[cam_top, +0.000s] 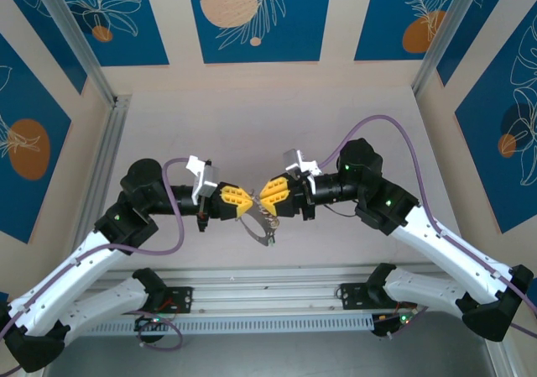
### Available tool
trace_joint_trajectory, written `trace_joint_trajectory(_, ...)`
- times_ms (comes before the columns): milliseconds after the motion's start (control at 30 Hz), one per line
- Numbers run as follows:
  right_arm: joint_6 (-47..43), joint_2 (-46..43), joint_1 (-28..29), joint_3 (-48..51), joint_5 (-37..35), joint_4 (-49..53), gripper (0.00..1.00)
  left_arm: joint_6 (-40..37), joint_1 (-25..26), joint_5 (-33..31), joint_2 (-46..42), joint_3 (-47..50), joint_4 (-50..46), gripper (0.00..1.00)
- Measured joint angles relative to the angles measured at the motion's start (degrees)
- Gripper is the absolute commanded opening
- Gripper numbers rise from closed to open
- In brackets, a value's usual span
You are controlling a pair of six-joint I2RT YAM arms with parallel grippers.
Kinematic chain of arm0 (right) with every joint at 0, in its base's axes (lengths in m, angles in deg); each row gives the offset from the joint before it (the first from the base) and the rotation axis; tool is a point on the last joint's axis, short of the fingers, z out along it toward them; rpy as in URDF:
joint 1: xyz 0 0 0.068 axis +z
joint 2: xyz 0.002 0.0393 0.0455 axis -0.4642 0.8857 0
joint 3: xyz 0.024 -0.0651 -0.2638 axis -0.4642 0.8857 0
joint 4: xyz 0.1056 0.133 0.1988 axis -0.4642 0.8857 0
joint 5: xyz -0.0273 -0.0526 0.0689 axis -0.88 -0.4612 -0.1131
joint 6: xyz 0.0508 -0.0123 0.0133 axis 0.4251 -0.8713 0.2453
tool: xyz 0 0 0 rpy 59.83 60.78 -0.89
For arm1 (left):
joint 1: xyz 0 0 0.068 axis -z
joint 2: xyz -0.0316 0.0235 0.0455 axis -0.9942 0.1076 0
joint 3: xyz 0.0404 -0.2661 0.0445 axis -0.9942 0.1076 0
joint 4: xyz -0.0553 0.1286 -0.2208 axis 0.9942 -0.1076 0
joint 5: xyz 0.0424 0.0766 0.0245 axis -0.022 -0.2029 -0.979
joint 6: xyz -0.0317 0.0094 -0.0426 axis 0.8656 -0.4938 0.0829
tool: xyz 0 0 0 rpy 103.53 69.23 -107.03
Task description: Put the keys on the keyring
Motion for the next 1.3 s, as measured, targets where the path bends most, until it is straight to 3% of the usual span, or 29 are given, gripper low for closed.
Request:
trace_joint_trajectory(800,0.0,0.0,0.0,0.4,-2.1,-0.4,0.27,-0.2,0.2,-0.2,0.1,0.0,-0.5,0.00)
trace_joint_trajectory(967,0.3,0.0,0.0,0.5,-2.0,-1.2,0.22,-0.2,0.2,-0.3,0.1,0.0,-0.7,0.00)
trace_joint_trajectory(1067,0.6,0.0,0.0,0.5,-1.7,-1.5,0.13,-0.2,0.2,-0.7,0.1,0.0,-0.7,0.00)
trace_joint_trajectory(1300,0.4,0.1,0.1,0.5,-0.2,-1.3,0.15,-0.2,0.2,-1.5,0.2,0.0,-0.7,0.00)
